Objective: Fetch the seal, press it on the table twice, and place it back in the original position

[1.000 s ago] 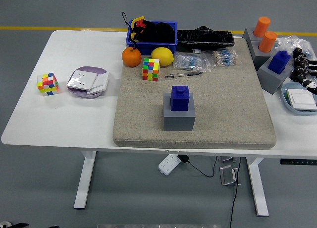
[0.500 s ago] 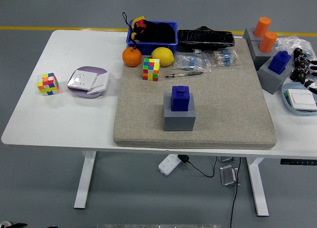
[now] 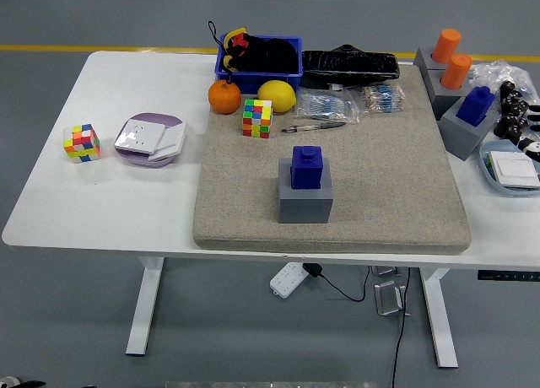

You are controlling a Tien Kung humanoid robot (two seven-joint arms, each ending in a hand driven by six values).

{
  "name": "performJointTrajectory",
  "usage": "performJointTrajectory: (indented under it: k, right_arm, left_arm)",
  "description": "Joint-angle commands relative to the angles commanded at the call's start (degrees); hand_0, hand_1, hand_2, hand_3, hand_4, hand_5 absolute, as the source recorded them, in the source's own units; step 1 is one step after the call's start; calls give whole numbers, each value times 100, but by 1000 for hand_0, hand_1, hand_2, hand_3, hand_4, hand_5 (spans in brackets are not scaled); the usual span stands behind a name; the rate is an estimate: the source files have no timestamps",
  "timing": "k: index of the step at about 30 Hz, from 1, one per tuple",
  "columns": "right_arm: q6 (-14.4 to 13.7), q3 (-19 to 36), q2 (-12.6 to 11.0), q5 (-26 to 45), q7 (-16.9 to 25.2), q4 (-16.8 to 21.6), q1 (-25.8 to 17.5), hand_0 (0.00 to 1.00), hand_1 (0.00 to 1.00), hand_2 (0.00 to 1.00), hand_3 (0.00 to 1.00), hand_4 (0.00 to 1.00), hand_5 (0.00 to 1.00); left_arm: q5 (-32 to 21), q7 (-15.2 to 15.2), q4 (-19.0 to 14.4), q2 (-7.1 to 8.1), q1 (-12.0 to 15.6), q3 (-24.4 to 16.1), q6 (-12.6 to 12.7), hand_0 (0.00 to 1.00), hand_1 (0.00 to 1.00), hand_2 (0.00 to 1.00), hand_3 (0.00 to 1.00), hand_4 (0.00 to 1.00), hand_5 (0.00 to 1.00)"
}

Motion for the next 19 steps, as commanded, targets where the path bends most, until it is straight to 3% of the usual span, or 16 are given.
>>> performJointTrajectory:
  k: [19]
  right_arm:
    - [-2,-63,-14,-9,-11,-5,14,824,727,745,758,920,332]
  left_arm:
    - [67,14,-8,5,4,0,-4,792,744,737,761,624,445]
